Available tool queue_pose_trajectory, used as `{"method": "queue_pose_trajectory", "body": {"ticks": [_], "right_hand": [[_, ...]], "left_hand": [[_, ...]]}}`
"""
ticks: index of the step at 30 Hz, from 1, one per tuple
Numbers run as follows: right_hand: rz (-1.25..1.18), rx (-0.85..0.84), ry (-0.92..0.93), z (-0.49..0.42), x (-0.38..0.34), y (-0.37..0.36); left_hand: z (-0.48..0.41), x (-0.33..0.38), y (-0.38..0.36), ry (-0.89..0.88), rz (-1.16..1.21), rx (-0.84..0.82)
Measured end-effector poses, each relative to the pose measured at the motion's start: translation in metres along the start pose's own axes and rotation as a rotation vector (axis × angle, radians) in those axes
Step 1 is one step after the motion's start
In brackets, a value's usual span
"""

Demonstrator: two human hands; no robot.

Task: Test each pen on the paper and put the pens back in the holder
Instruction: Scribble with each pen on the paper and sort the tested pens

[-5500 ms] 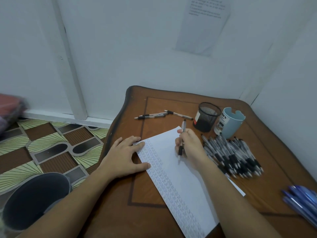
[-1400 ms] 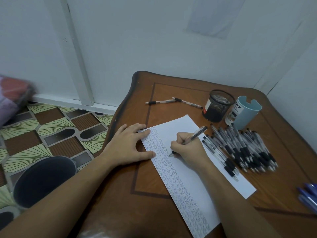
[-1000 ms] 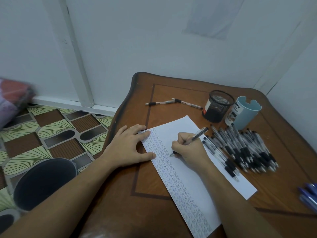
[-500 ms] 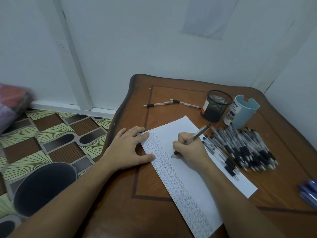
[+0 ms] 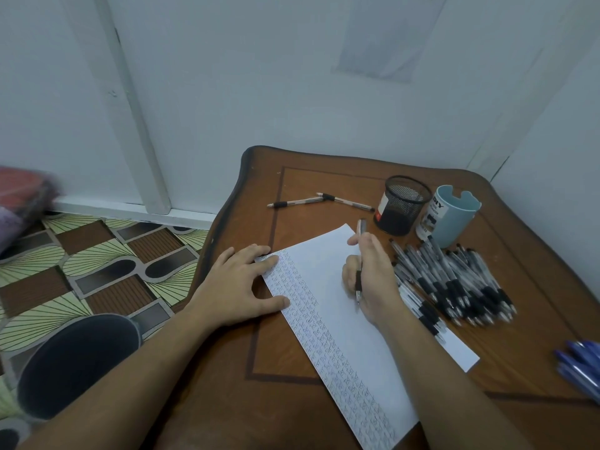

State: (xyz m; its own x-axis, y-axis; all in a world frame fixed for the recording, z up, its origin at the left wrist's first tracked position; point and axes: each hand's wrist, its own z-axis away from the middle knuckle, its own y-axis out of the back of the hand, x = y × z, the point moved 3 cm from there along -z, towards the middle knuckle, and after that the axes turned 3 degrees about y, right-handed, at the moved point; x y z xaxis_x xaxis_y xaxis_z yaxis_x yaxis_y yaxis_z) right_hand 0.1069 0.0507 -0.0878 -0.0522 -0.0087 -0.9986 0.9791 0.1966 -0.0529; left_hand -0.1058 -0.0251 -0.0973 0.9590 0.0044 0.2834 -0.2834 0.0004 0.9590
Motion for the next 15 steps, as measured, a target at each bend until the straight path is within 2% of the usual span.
{"method": "queue_pose_trajectory", "body": {"ticks": [7, 11, 13, 15], "right_hand": [[0.129, -0.014, -0.079, -0.001, 0.000, -0.005], [0.106, -0.058, -0.143, -0.002, -0.013, -0.004], [0.274, -0.072, -0.093, -0.003, -0.027, 0.009], [0.626, -0.074, 0.026, -0.004, -0.043, 0.028]], "left_hand": [[0.002, 0.000, 0.000, -0.008, 0.007, 0.007], [0.002, 0.000, 0.001, -0.007, 0.001, 0.011], [0.003, 0.001, 0.001, -0.005, 0.005, 0.009], [0.003, 0.002, 0.002, 0.000, 0.006, 0.011]]}}
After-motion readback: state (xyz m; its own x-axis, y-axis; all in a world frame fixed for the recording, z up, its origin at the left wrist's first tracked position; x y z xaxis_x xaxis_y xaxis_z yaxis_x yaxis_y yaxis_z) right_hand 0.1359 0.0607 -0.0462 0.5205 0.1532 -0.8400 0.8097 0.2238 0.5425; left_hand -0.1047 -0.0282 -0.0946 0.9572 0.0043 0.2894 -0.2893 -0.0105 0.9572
